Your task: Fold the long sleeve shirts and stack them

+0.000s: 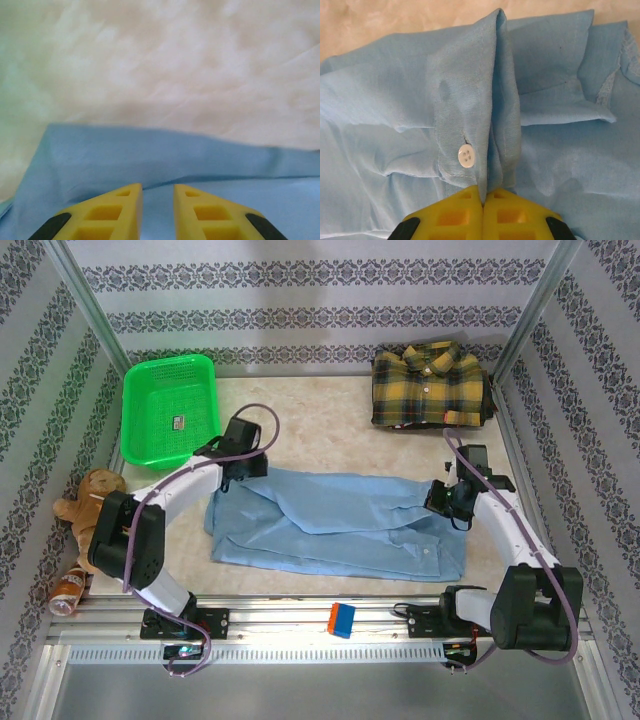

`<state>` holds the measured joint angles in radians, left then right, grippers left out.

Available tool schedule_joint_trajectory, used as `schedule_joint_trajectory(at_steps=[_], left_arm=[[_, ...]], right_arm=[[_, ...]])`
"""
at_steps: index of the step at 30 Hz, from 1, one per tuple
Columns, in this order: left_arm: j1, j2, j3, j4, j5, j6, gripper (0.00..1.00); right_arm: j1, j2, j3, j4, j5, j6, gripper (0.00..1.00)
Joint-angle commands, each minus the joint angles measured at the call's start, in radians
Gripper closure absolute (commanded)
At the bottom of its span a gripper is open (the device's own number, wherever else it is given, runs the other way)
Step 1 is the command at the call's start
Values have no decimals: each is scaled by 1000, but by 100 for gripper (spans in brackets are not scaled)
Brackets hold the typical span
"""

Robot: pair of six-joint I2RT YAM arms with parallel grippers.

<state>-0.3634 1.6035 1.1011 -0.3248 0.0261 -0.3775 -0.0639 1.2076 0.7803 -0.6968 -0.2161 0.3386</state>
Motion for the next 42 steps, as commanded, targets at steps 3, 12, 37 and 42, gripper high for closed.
schedule_joint_trajectory(at_steps=[3,12,37,42], left_arm=[[-128,9,126,-14,101,-141,74],[-174,132,25,94,130,-318,77],[-175,129,-141,221,143,-289,72],[-162,107,-201,186,117,-312,72]], right_arm=[[-7,19,-7,-2,45,31,96],[-6,31,-43,31,105,64,95],[15,-110,103,-141,260,172,48],[71,-58,101,-122,147,208,54]])
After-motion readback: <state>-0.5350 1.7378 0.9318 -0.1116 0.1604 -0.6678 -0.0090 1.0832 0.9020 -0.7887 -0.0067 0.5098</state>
